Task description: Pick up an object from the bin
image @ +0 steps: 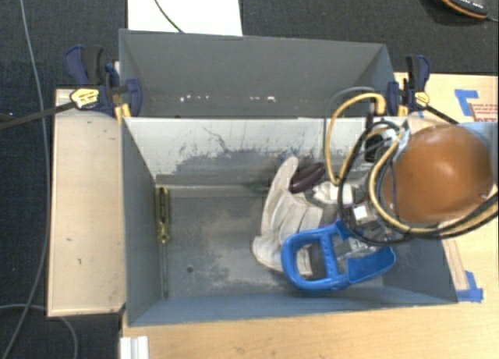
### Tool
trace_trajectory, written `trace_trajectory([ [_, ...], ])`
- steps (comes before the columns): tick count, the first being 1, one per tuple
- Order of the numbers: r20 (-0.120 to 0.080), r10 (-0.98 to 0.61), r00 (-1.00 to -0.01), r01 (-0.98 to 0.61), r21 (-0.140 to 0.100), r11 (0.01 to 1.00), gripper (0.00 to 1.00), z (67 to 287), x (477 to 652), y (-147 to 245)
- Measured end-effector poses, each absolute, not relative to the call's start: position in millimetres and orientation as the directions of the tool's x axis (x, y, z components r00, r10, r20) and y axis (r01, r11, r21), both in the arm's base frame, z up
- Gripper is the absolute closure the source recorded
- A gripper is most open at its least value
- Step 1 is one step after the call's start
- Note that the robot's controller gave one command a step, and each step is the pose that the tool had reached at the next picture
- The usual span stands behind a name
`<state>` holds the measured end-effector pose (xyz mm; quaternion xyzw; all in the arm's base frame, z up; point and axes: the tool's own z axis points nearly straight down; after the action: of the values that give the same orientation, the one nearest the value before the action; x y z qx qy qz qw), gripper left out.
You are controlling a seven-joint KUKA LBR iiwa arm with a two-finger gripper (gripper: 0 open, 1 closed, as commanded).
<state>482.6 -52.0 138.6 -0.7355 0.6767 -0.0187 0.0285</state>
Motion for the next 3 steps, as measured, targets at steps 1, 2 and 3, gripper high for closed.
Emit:
trace_trajectory([
  [1,-0.025,-1.000,0.004,-0.997,-0.075,-0.002,1.00,80,518.1,-113],
  [2,-0.015,-0.997,0.078,-0.994,-0.075,-0.077,1.00,122,498.8,-69],
  [3,-0.018,-1.000,0.004,-0.997,-0.077,-0.002,1.00,70,518.9,-113],
])
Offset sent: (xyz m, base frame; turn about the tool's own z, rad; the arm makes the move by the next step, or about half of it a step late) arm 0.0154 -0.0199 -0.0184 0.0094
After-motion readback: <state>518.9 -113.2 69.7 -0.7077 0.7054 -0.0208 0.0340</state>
